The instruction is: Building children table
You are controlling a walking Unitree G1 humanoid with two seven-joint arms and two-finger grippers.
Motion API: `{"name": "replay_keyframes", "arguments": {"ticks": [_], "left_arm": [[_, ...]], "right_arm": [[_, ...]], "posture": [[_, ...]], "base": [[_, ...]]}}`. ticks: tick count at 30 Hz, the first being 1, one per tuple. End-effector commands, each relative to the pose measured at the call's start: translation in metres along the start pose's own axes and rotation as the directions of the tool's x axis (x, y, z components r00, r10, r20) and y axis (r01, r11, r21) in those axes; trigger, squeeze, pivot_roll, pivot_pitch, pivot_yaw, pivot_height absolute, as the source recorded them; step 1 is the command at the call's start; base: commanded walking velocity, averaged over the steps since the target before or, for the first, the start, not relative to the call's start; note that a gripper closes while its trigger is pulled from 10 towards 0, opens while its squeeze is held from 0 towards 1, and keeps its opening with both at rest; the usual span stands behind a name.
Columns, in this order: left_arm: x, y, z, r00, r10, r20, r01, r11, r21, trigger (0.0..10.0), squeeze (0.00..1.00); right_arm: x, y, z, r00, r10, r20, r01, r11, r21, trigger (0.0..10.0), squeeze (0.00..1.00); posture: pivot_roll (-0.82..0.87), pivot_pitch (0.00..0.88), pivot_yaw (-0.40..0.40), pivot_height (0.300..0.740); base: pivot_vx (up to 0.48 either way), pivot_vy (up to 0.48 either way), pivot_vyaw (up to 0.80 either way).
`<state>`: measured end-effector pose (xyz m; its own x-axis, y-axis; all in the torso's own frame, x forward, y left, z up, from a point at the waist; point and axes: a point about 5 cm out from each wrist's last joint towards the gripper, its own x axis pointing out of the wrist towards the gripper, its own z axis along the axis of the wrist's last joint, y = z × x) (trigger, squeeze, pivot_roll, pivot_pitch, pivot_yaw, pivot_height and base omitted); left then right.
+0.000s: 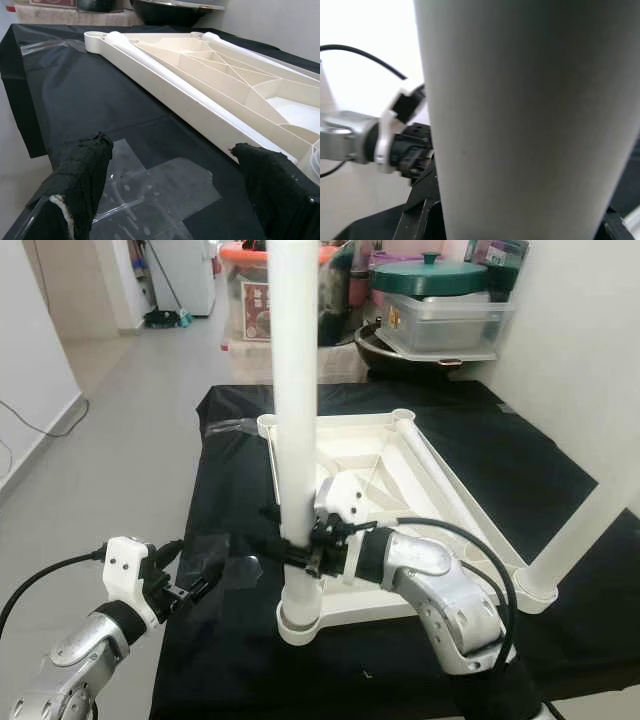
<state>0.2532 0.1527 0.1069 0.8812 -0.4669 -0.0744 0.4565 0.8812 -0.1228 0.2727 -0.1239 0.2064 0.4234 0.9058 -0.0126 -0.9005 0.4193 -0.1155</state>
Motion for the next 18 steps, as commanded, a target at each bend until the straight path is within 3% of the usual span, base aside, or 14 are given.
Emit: {"name": "replay_keyframes", "arguments": {"ticks": [1, 7, 18], "left_arm": [[0.0, 0.002, -0.004, 0.999, 0.003, -0.032, -0.003, 1.0, 0.012, 10.0, 0.0], [-0.001, 0.002, -0.005, 0.999, 0.005, -0.034, -0.004, 1.0, 0.013, 10.0, 0.0], [0.0, 0.004, -0.005, 0.999, 0.002, -0.04, -0.001, 1.0, 0.018, 10.0, 0.0]], "right_arm": [[-0.001, -0.004, -0.005, 0.999, -0.024, -0.033, 0.024, 1.0, 0.004, 0.0, 0.0], [-0.004, -0.009, -0.007, 0.998, -0.027, -0.049, 0.026, 1.0, -0.005, 0.0, 0.0], [-0.004, 0.012, -0.005, 0.995, 0.086, -0.042, -0.086, 0.996, 0.0, 0.0, 0.0]], "posture": [[0.0, 0.0, -0.055, 0.74], [0.01, 0.0, -0.057, 0.74], [0.0, 0.0, -0.048, 0.74]], "base": [[0.0, 0.0, 0.0], [0.0, 0.0, 0.0], [0.0, 0.0, 0.0]]}}
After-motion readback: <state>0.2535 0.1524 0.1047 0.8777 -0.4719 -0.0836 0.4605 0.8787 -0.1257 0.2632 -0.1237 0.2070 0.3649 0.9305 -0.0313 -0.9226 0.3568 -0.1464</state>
